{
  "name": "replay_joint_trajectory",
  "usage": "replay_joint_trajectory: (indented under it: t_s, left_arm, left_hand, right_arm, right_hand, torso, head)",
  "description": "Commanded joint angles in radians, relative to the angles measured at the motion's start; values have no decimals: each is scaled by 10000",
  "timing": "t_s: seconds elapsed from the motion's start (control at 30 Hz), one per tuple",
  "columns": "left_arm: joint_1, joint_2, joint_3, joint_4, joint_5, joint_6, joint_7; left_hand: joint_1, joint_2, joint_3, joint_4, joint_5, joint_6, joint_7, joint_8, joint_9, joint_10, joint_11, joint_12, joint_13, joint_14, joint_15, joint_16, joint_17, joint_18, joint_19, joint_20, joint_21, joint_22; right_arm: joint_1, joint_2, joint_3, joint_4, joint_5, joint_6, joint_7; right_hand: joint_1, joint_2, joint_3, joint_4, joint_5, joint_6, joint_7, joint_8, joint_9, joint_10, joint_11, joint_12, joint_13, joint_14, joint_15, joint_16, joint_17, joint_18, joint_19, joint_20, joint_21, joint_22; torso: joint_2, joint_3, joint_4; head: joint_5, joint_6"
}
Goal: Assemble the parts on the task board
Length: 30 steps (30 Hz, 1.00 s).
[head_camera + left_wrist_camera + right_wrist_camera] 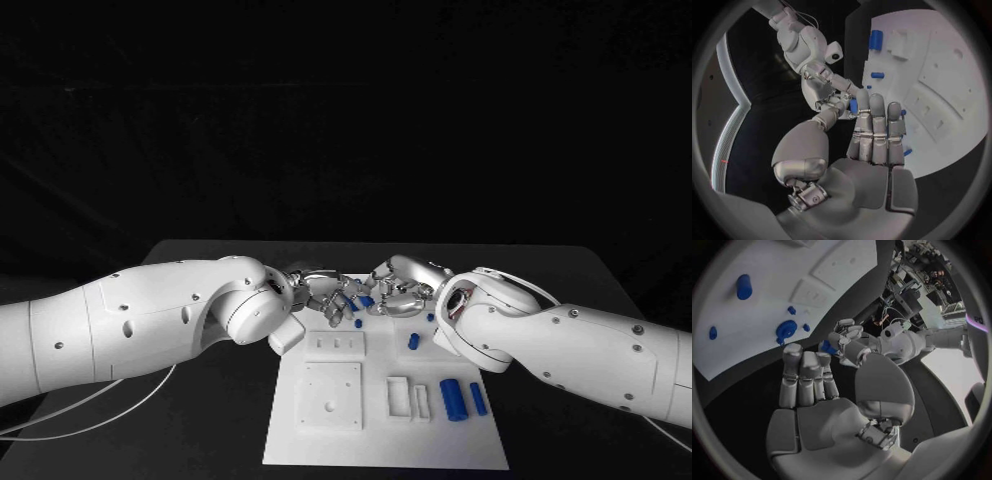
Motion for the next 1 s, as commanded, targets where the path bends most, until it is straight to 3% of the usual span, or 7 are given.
replay_joint_trajectory:
  t_s: [0.03, 1.0]
  left_arm:
    - [-4, 41, 13, 1, -200, -99, -73]
    - [-28, 115, 8, -15, -493, 98, -288]
  left_hand:
    - [-32, -102, -40, 54, -64, -19, 21, -33, 13, -58, 16, -34, 12, -21, 39, -41, 0, -147, -56, -695, -54, -12]
    - [43, -337, -136, 209, -64, 331, -104, 190, 154, 63, -84, 6, 70, 60, -4, 42, 68, -123, -45, -709, -48, -24]
  right_arm:
    - [-23, 3, 1, 55, 145, 28, -62]
    - [-44, 75, 8, 39, 134, 119, -209]
  right_hand:
    - [-93, 22, -3, -65, 95, 881, 250, 213, 46, 85, -22, -7, -3, 79, -14, -13, 1, 284, 63, -10, 70, 136]
    - [-135, 19, -20, -117, 314, 912, 235, 227, 51, 123, -36, -7, 2, 103, -29, -7, 14, 284, 101, -22, 78, 134]
  torso:
    - [5, 4, -11]
    - [-2, 2, -4]
  head:
    - [2, -6]
    - [-16, -33]
